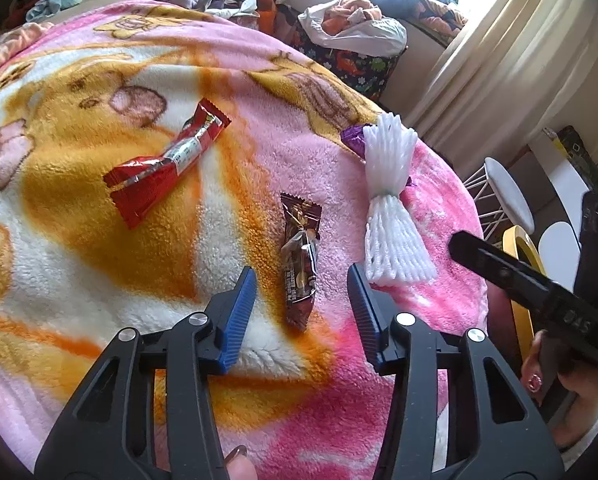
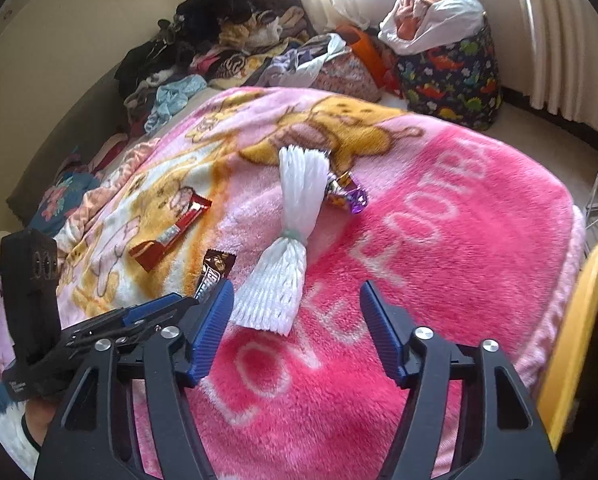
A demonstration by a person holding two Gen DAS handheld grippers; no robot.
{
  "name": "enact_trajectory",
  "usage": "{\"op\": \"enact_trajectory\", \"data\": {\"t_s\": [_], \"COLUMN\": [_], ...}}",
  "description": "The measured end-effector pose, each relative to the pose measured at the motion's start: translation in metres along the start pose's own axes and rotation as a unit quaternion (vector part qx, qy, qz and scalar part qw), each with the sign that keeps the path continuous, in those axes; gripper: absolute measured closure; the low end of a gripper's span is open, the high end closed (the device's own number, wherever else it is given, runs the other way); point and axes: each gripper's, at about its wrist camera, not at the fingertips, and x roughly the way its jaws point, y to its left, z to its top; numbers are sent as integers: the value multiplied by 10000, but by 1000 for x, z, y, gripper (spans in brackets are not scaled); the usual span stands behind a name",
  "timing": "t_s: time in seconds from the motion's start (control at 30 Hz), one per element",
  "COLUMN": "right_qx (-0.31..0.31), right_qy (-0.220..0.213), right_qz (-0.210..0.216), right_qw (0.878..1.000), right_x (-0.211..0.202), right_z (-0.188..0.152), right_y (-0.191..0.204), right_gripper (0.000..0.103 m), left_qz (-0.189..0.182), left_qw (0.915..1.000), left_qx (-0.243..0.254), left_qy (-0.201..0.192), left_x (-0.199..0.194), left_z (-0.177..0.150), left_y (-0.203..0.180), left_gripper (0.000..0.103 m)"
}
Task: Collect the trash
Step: 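Grasp the brown chocolate bar with the left tool while the right tool grasps the white bag bundle, then carry the chocolate bar and white bag bundle over the bin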
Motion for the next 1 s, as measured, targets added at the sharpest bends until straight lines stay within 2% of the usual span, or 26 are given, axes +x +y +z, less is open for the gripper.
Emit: {"op": "enact_trajectory", "data": {"t_s": [0.13, 0.2, 0.27, 0.33, 0.43, 0.5, 0.6, 0.77, 1.0], "right_qx": [47, 117, 218, 211, 58, -80, -217, -228, -201], "right_qy": [292, 383, 450, 444, 368, 236, 66, -117, -341], "right_qz": [90, 125, 224, 364, 401, 384, 372, 398, 256], "right_qw": [9995, 9991, 9985, 9981, 9985, 9990, 9991, 9989, 9989], "right_x": [20, 30, 37, 36, 29, 21, 8, -13, -42], "right_z": [0, 0, -1, -2, -3, -5, -8, -14, -20], "right_y": [-3, -6, -9, -9, -3, 2, 7, 6, -3], "right_gripper": [52, 52, 58, 78, 89, 92, 93, 93, 93], "left_qz": [-20, -9, 41, 101, 136, 180, 316, 293, 126], "left_qw": [9999, 9998, 9997, 9995, 9995, 9994, 9990, 9990, 9987], "left_qx": [70, 118, 183, 242, 229, 230, 271, 302, 500], "left_qy": [91, 142, 162, 169, 171, 168, 146, 129, -13], "left_x": [8, 12, 15, 17, 19, 20, 20, 15, 4], "left_z": [-1, -2, -4, -5, -5, -5, -5, -4, -1], "left_y": [-3, -5, -7, -8, -8, -7, -7, -10, -35], "left_gripper": [71, 72, 73, 75, 79, 82, 92, 93, 93]}}
